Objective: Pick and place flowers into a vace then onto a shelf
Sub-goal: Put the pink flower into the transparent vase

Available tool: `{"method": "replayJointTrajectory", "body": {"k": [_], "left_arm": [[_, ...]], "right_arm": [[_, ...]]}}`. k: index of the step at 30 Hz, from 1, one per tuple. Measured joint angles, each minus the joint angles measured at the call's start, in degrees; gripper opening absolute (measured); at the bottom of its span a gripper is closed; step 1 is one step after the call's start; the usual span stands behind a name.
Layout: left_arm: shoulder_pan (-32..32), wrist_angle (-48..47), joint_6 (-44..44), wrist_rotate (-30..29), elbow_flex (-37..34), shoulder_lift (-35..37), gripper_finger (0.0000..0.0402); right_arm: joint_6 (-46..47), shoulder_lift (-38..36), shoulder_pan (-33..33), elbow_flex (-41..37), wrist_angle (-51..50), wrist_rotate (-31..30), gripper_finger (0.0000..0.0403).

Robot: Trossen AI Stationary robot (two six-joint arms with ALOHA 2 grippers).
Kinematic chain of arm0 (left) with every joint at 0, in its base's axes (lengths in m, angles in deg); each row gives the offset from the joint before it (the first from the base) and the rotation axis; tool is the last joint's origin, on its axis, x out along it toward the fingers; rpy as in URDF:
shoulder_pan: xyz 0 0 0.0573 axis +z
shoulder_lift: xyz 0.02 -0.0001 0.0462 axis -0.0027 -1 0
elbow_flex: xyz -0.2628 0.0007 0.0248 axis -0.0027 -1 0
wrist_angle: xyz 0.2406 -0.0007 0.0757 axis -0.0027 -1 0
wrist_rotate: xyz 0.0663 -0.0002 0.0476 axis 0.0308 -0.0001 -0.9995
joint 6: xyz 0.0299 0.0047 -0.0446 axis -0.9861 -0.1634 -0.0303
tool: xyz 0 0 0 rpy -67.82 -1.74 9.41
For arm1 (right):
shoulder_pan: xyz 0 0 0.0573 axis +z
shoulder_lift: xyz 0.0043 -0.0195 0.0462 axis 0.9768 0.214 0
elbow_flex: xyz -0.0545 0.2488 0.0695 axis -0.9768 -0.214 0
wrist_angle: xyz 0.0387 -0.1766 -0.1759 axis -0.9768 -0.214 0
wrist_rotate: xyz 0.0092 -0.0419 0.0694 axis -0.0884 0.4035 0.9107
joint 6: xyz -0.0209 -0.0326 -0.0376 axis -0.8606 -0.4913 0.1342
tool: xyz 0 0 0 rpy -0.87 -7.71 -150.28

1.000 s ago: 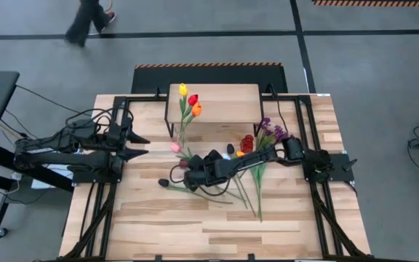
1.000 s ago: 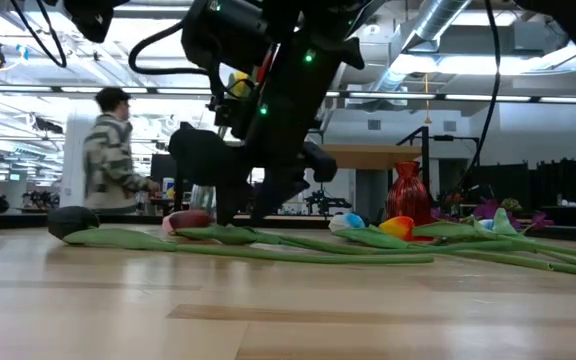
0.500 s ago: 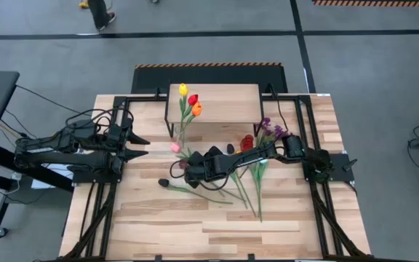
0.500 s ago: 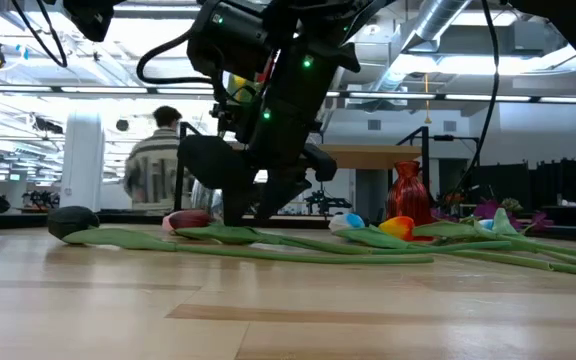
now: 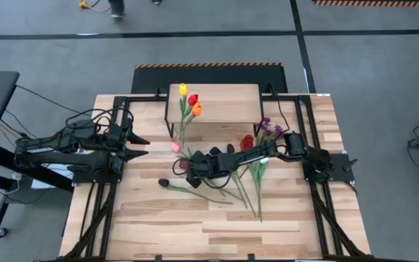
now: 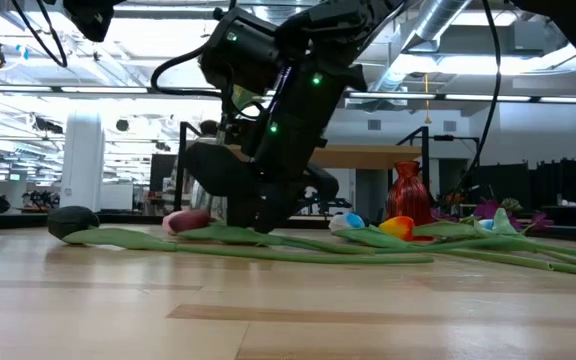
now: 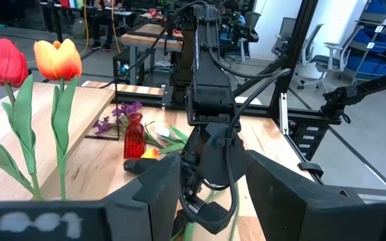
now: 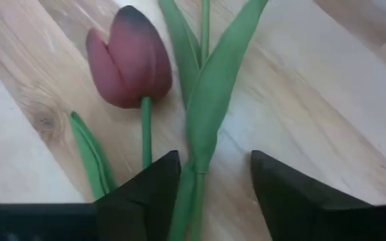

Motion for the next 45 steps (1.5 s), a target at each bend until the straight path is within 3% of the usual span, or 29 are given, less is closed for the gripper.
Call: {"method": "replayJointTrajectory", "body": {"k": [7, 9, 23, 39, 45], "left_arm": [[0.02, -0.01, 1.2, -0.04, 0.0, 0.0, 0.0157], [0.01, -0.02, 1.58, -0.02, 0.0, 0.0, 0.0157], [-0.05, -0.04, 4.69, -0.02, 0.0, 0.0, 0.0158], [-0.05, -0.07, 6.17, 0.03, 0.0, 0.0, 0.0157], [-0.05, -0.07, 6.15, 1.64, 0.0, 0.0, 0.0157]], "right_arm": [[0.99, 0.19, 1.25, -0.77, 1.27, -0.42, 0.0032], [1.0, 0.24, 1.66, -0.88, 1.47, -1.17, 0.0011], [2.56, 1.04, 8.22, 7.26, -3.73, -6.88, 0.0003], [2.03, 0.8, 16.64, 19.13, -9.97, -20.29, 0.0001], [0.58, 0.69, 17.22, 21.83, -15.48, -19.87, 0.0001]]}}
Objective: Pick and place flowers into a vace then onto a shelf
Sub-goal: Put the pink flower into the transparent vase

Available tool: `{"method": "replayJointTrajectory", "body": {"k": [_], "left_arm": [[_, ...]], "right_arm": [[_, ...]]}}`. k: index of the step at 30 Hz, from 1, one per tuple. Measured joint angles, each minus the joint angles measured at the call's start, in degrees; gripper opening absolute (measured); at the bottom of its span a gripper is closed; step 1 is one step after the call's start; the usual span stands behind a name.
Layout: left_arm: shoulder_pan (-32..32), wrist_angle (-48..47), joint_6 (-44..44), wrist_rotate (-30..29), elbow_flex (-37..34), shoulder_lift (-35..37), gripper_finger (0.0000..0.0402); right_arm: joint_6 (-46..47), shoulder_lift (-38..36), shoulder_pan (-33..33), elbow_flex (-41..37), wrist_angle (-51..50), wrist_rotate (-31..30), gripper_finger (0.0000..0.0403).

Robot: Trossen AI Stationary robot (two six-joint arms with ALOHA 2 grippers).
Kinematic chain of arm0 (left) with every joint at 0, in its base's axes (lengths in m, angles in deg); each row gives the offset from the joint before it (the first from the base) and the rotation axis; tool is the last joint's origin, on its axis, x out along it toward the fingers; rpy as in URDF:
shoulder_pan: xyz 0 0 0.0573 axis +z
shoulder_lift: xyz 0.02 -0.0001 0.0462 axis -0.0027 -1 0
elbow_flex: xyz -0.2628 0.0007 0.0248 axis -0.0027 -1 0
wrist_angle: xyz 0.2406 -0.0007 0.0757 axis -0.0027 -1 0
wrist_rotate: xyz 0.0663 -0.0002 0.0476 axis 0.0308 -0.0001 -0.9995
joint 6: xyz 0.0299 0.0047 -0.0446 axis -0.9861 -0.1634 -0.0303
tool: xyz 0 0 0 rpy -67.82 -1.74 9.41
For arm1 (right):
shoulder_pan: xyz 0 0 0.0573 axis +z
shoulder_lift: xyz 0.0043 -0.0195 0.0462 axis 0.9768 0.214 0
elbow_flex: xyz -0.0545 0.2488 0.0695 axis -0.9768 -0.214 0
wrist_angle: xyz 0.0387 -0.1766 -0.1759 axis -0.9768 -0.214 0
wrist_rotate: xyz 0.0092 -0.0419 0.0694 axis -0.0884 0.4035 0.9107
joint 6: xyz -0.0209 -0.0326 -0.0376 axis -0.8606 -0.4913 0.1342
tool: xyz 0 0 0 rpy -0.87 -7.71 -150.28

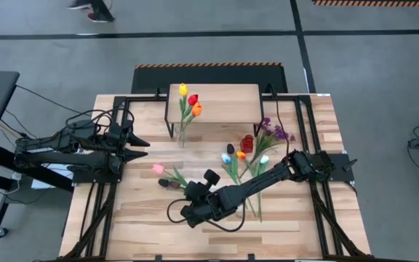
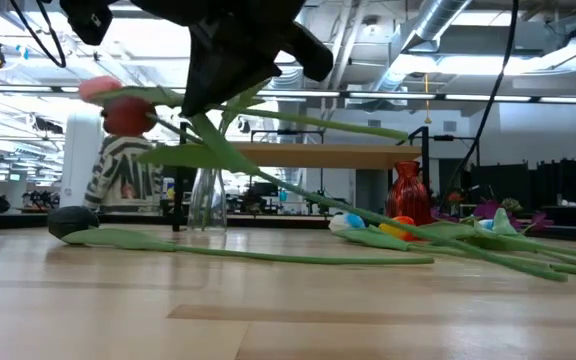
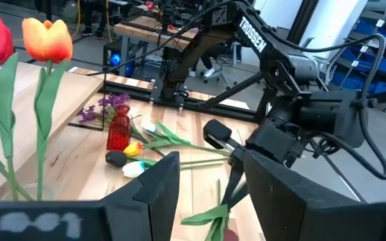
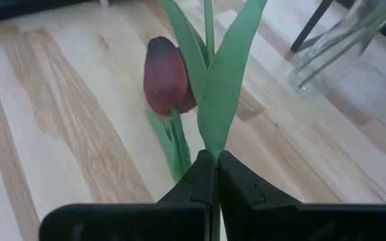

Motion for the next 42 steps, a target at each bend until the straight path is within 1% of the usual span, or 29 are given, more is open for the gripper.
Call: {"method": "replayJointTrajectory", "body": {"k": [2, 4, 7, 9, 17, 26, 29, 31, 39, 42], "left_arm": [[0.0, -0.02, 0.0, 0.0, 0.0, 0.0, 0.0157], [0.0, -0.02, -0.09, 0.0, 0.0, 0.0, 0.0157], [0.0, -0.02, -0.29, 0.02, 0.0, 0.0, 0.0157], [0.0, 0.0, -0.46, 0.0, 0.0, 0.0, 0.0157], [0.0, 0.0, -1.44, 0.02, 0.0, 0.0, 0.0157], [0.0, 0.0, -1.51, 0.04, 0.0, -0.02, 0.0157], [0.0, 0.0, -1.51, 0.06, 0.0, -0.02, 0.0157], [0.0, 0.0, -1.51, 0.07, 0.0, 0.0, 0.0157], [0.0, 0.0, -1.92, 0.11, 0.0, -0.01, 0.0157], [0.0, 0.0, -1.95, 0.11, 0.0, 0.0, 0.0157]], "right_arm": [[-0.02, 0.0, 0.0, 0.06, -0.47, 0.34, 0.0], [-0.07, 0.0, -0.04, 0.11, -1.39, 2.22, 0.0], [-0.06, 0.0, -0.76, 0.11, -3.16, 7.43, 0.0], [-0.09, -0.05, -1.16, -0.32, -2.61, 10.12, 0.0], [-0.12, -0.09, -2.86, -2.6, -1.84, 14.69, 0.0], [-2.64, -0.09, -4.24, -2.6, -0.41, 15.03, 0.0004], [-2.62, -0.09, -4.33, -2.6, -0.4, 16.49, 0.0008], [-2.62, -0.09, -4.33, -2.62, -0.4, 17.56, 0.0014], [-2.6, -0.09, -4.37, -2.63, -0.4, 17.58, 0.0047], [-2.64, -0.09, -4.39, -2.63, -0.42, 17.54, 0.0049]]}}
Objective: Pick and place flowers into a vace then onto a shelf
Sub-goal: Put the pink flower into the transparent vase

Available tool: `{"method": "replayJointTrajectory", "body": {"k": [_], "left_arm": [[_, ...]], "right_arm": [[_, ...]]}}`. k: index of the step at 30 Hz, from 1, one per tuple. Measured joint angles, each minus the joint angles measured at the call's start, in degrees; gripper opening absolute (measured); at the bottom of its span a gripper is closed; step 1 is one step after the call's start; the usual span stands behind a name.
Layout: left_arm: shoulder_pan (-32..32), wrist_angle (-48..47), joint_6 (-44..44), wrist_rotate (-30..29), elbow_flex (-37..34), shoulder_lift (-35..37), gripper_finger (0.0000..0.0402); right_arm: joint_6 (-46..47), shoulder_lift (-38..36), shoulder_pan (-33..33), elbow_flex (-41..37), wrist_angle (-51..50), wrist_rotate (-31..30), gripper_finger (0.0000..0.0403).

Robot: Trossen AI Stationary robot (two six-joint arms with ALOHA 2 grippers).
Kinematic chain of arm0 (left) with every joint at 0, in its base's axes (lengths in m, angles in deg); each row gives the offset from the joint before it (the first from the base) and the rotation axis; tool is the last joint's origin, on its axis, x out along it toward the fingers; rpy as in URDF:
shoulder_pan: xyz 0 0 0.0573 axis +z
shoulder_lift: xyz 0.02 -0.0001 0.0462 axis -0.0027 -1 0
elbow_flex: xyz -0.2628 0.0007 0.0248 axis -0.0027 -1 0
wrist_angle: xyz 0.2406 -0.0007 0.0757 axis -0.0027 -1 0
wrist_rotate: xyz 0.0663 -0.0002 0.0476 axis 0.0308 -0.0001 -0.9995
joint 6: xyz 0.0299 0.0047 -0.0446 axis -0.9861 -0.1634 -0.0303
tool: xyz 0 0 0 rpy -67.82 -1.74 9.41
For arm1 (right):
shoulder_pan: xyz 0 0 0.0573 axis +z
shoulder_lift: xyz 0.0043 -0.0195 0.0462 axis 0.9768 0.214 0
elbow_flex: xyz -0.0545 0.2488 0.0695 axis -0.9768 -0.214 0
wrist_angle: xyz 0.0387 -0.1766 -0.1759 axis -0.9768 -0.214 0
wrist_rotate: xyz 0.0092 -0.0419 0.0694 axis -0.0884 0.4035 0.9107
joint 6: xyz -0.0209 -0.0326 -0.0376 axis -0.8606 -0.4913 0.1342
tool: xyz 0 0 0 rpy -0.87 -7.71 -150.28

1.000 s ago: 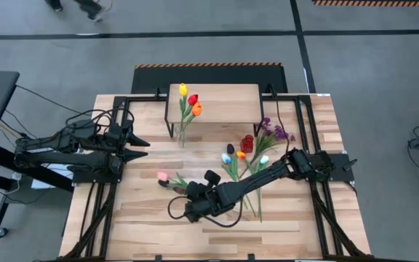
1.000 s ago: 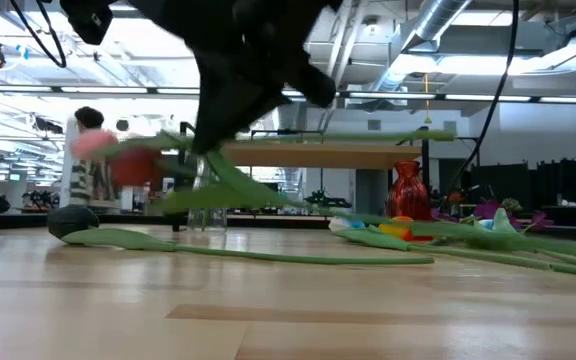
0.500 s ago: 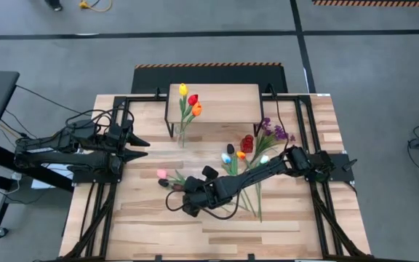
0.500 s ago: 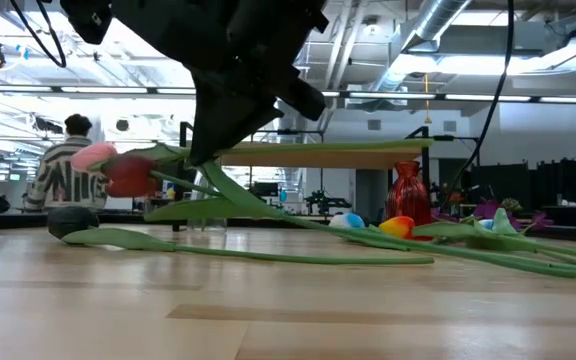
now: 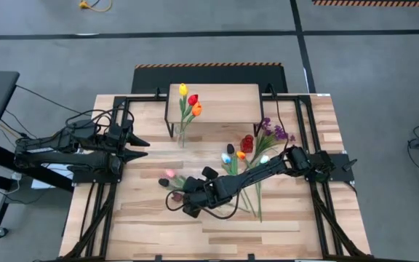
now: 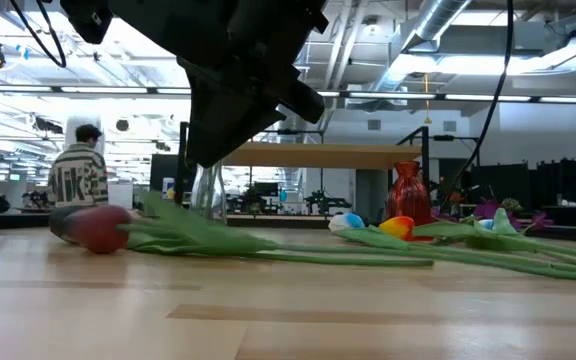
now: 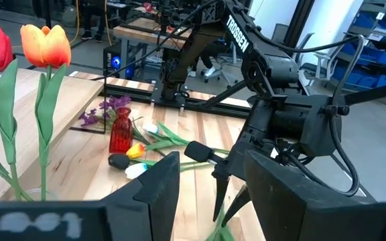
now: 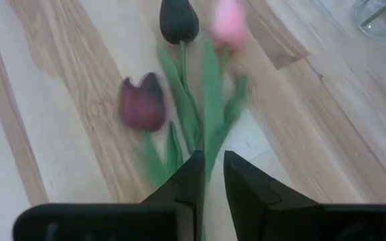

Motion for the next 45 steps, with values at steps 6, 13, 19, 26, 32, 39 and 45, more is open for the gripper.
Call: {"method": "replayJointTrajectory", "body": {"k": [6, 13, 19, 26, 32, 39, 45], "left_arm": [[0.0, 0.0, 0.0, -0.02, 0.0, -0.01, 0.0157], [0.0, 0.0, 0.0, -0.02, 0.0, -0.01, 0.0157], [0.0, -0.01, 0.0, -0.03, 0.0, 0.0, 0.0157], [0.0, -0.09, 0.0, 0.41, 0.02, -0.02, 0.0157], [-0.3, -0.26, 0.09, 0.98, 0.04, -0.02, 0.0157], [-1.03, -0.48, 0.09, 0.64, 0.04, -0.06, 0.0157], [-1.16, -0.48, 0.11, 0.24, 0.04, -0.06, 0.0157]], "right_arm": [[-0.41, 0.0, 0.02, 0.0, -0.27, 0.71, 0.0006], [-0.35, 0.0, -0.48, 0.0, -0.36, 1.93, 0.0026], [-2.46, 0.0, -2.63, -0.02, 0.91, 4.28, 0.0047], [-5.89, 4.76, -5.44, 0.19, 7.9, 12.02, 0.0073], [-5.29, 8.31, -6.29, 0.38, 6.52, 11.57, 0.0091], [-5.11, 9.55, -6.51, 0.28, 6.24, 11.71, 0.0062], [-4.9, 8.89, -6.21, 0.15, 6.06, 9.78, 0.0007]]}}
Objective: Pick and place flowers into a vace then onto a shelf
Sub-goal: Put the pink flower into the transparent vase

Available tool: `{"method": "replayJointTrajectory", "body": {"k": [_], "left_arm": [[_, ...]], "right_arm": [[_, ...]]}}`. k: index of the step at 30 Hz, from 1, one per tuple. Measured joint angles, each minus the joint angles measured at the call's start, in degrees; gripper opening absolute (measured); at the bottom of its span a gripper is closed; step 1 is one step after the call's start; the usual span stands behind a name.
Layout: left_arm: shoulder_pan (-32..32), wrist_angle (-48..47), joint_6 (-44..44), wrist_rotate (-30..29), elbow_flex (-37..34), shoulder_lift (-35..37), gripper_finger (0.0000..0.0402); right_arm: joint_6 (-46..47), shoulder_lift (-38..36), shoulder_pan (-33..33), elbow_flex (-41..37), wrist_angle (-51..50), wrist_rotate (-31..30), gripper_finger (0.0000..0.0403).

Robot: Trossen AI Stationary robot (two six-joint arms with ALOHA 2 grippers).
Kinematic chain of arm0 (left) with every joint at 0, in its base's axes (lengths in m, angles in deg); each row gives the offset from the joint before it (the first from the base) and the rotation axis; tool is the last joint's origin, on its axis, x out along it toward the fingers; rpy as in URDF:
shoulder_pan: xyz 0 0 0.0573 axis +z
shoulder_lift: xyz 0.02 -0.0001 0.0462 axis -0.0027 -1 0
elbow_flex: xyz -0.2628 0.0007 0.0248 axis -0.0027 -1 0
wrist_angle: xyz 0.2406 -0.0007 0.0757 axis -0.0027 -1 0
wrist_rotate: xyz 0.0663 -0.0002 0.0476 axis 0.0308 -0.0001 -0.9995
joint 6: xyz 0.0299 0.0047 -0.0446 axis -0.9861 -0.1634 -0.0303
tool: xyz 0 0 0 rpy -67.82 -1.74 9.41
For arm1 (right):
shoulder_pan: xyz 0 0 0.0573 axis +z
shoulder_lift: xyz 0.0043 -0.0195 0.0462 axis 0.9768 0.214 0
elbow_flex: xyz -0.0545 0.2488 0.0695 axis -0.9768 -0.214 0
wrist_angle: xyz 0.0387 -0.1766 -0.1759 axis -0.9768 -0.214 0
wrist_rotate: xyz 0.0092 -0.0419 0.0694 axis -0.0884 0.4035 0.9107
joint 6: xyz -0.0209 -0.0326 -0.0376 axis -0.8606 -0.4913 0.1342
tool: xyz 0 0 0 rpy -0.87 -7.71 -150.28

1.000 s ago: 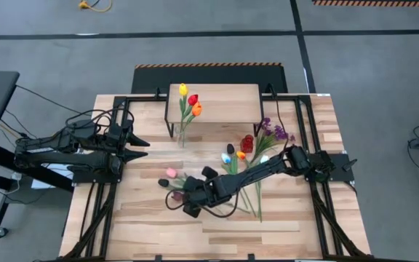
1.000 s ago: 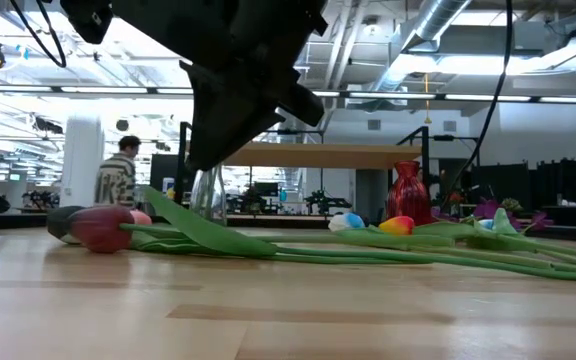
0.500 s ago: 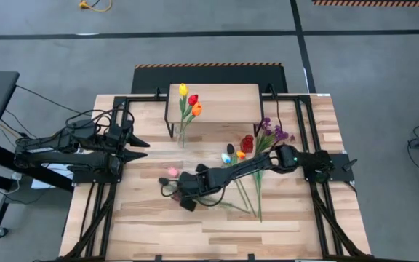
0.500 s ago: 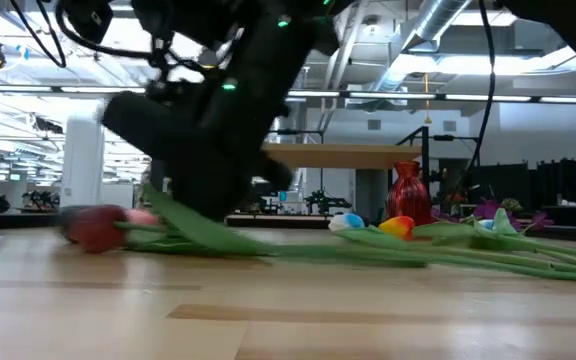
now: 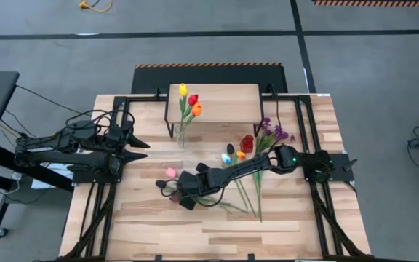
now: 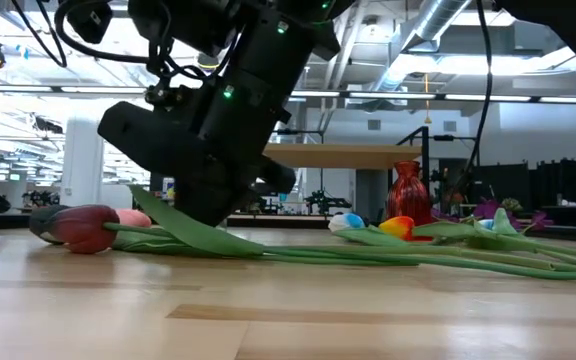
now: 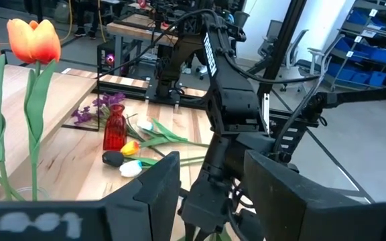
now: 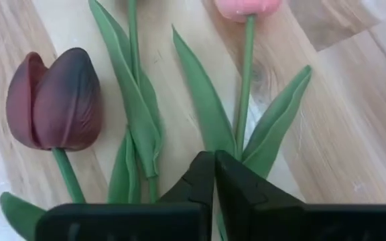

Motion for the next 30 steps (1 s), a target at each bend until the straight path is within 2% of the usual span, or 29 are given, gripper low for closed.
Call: {"method": "replayJointTrajectory", "body": {"k": [9, 15, 23, 26, 30], "left_arm": [[-0.02, -0.09, 0.07, -0.31, 0.0, 0.01, 0.0157], [-0.02, -0.11, 0.15, -0.65, 0.0, 0.0, 0.0157], [-0.02, -0.02, 0.17, -0.83, 0.0, 0.0, 0.0158], [-0.02, -0.04, 0.17, -0.81, 0.0, 0.0, 0.0158], [-0.02, -0.03, 0.17, -0.81, 0.0, 0.0, 0.0158]], "right_arm": [[-0.01, -2.73, 3.39, 1.16, -1.62, -11.37, 0.0], [-0.05, -5.25, 6.02, 4.55, -7.51, -18.52, 0.0], [-0.04, -6.25, 5.56, 5.6, -10.12, -17.82, 0.001], [-0.08, -5.98, 4.44, 5.5, -11.15, -14.3, 0.0036], [-0.71, -6.05, 2.72, 3.02, -9.01, -10.9, 0.0093]]}}
